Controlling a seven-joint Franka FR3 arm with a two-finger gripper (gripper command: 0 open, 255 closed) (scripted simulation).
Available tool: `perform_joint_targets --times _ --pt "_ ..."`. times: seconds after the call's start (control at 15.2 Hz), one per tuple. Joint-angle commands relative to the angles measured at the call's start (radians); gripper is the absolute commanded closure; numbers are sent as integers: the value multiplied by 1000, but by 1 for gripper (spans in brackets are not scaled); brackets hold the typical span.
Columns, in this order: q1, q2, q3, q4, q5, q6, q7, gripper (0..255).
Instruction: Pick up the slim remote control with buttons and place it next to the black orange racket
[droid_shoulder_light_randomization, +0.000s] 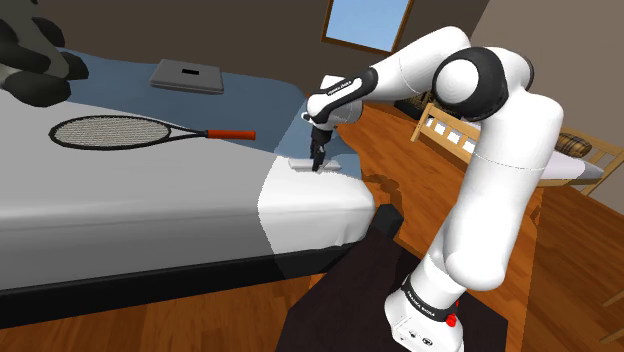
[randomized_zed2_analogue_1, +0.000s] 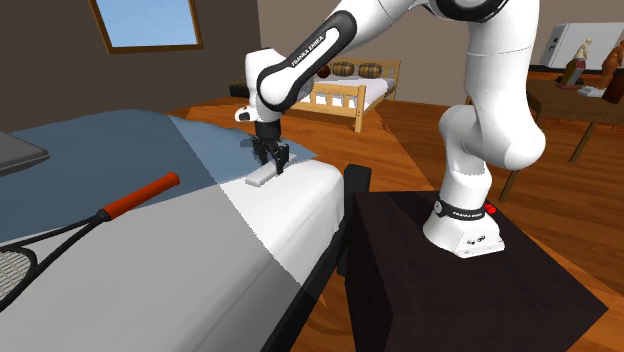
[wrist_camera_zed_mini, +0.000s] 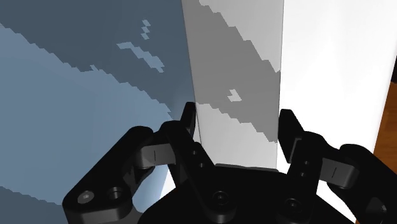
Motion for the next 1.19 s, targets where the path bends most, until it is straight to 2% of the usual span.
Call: perform_joint_targets --times 0.0,1.12 --pt "2 -11 -2 7 -8 -18 6 255" --pt "16 -124 -15 116 -76 -226 54 255"
